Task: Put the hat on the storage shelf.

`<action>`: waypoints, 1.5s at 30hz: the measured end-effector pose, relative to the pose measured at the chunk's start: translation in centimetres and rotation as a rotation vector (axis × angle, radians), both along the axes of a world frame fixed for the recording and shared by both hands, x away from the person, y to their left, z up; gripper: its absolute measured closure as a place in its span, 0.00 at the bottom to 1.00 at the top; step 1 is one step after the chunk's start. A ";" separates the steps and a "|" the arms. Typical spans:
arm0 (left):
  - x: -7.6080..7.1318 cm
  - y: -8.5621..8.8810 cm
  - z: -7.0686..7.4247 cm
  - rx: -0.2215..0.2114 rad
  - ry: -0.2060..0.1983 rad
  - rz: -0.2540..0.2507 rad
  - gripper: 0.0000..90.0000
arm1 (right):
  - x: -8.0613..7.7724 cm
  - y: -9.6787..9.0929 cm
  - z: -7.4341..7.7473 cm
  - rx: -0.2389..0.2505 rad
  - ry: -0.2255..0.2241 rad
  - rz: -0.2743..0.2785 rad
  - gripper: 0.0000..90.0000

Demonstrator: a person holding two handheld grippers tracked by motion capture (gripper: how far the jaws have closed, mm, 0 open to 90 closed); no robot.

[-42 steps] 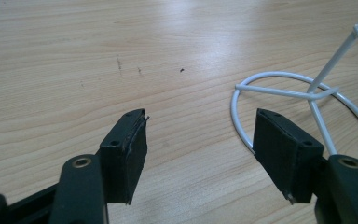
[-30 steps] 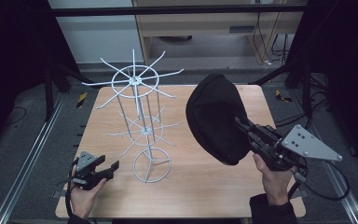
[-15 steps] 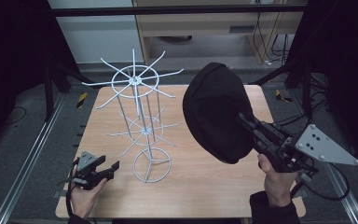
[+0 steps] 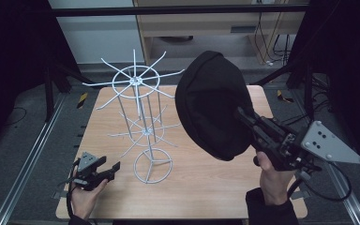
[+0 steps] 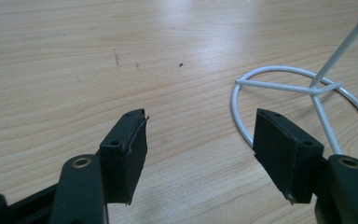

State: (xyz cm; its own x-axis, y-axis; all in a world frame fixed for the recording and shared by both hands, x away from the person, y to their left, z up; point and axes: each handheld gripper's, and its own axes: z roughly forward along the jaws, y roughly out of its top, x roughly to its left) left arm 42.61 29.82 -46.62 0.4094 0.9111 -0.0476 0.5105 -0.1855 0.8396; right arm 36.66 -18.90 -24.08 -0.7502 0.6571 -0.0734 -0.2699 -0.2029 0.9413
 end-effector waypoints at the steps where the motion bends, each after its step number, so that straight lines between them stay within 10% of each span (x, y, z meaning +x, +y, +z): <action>1: 0.0 0.0 0.0 0.000 0.000 0.000 0.38 | 0.1 0.2 0.0 -0.005 0.000 0.000 0.95; 45: 0.0 -0.1 -0.1 0.004 0.003 -0.001 0.38 | 4.7 6.2 -5.9 -0.202 0.213 0.014 0.71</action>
